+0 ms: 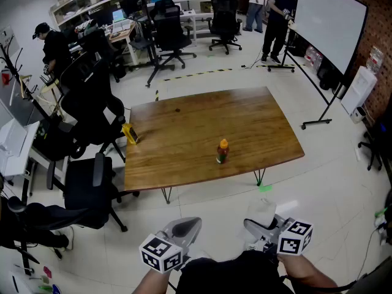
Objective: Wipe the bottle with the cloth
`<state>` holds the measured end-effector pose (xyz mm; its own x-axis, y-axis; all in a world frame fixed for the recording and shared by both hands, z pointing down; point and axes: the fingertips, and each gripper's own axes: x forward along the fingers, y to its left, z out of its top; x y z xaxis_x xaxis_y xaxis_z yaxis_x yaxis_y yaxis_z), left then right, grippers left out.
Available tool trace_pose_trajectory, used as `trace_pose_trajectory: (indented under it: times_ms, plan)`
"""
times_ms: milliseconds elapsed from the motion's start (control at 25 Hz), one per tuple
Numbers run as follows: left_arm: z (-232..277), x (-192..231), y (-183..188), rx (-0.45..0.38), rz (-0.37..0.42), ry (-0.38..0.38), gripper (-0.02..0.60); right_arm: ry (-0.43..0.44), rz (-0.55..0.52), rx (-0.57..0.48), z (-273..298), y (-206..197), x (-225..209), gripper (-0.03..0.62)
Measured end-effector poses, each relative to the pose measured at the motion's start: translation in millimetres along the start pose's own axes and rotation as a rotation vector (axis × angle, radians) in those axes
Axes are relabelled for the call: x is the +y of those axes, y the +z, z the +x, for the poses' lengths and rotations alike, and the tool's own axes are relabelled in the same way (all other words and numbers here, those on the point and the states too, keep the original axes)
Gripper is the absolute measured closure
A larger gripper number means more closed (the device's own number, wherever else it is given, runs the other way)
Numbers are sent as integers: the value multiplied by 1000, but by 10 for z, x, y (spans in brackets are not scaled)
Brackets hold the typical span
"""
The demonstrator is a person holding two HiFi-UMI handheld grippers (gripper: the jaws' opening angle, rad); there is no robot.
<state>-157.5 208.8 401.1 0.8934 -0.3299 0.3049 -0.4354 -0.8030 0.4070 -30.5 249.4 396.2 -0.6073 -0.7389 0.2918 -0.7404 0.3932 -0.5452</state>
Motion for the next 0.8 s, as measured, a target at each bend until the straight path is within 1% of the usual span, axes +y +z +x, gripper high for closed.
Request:
trace_pose_trajectory:
  times_ms: [240,400,560,680,800]
  plan:
    - [48,176,66,3,58,-12,565,-37,-1,0,202,47,-70,485]
    - [195,274,192,-7,94,-20,565,-61,-19,3,283,153,-248,485]
    - [458,460,376,-5,142,-1,565,-77,-57,7,417,366,-590,485]
    - [705,594,589,-23,178,26,564,-61,-56,21,579,562,-926,485]
    - [1057,715,784,-33,232,69,524,-13,-53,70,828,709,-1334,485]
